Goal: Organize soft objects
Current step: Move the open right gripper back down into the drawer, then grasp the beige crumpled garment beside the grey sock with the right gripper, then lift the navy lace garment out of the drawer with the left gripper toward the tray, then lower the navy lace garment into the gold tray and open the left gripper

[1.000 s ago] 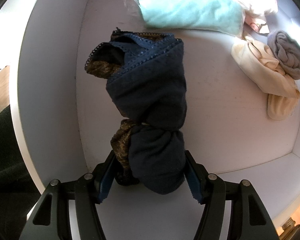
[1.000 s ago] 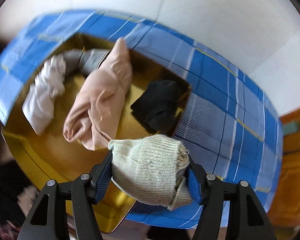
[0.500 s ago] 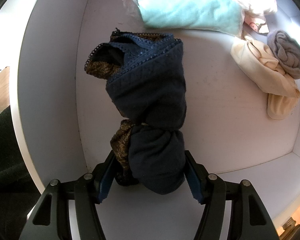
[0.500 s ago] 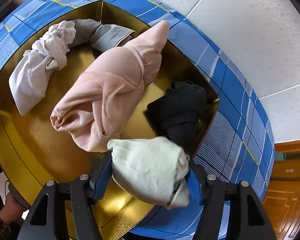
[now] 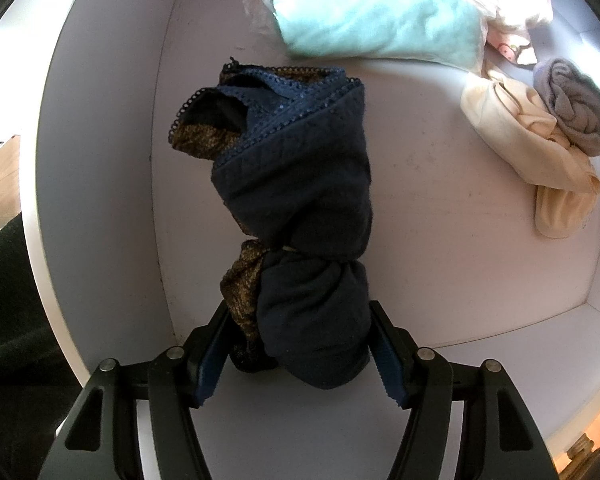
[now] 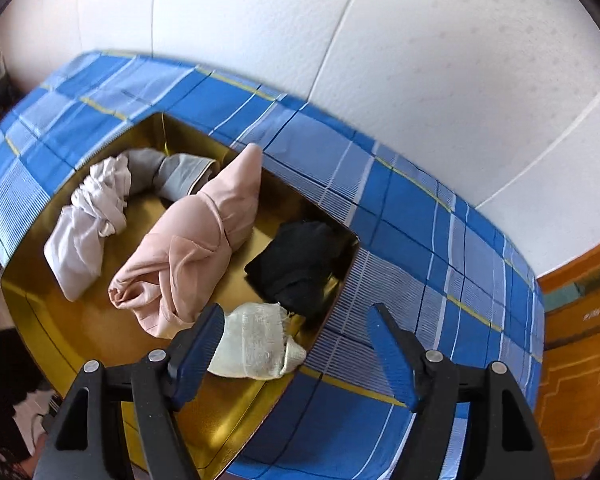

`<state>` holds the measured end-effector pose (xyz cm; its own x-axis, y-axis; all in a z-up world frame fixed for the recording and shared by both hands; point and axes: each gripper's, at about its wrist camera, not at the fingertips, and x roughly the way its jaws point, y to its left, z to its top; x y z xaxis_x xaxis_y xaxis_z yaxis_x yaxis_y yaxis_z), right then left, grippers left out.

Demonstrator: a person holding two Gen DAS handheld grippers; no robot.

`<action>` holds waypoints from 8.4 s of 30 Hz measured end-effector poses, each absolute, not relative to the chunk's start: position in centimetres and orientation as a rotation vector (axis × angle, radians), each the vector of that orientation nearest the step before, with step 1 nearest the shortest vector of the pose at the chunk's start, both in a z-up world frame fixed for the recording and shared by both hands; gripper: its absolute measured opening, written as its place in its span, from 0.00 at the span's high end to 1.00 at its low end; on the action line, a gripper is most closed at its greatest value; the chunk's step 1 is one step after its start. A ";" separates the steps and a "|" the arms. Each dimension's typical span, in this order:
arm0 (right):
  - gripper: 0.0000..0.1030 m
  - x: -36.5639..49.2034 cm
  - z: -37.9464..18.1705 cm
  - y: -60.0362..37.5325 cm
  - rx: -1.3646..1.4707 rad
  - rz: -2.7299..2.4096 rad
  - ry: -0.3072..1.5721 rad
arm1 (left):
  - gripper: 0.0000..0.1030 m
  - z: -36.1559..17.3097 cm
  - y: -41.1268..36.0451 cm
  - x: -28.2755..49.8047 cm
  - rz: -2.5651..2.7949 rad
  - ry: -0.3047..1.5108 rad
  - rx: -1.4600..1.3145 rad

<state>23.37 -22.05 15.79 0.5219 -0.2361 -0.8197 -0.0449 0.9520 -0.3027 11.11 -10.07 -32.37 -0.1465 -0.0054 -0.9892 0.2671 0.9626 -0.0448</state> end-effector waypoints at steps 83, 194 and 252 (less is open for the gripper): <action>0.70 9.4 -21.2 -23.2 0.115 -0.098 1.538 | 0.15 -26.4 -3.4 11.8 -0.247 1.587 -0.048; 0.70 7.5 -21.8 -25.2 0.154 -0.092 1.653 | 0.64 8.6 -11.7 25.7 -0.468 0.913 0.145; 0.69 7.6 -21.9 -24.4 0.128 -0.093 1.656 | 0.12 2.0 -8.1 9.5 -0.616 0.600 0.169</action>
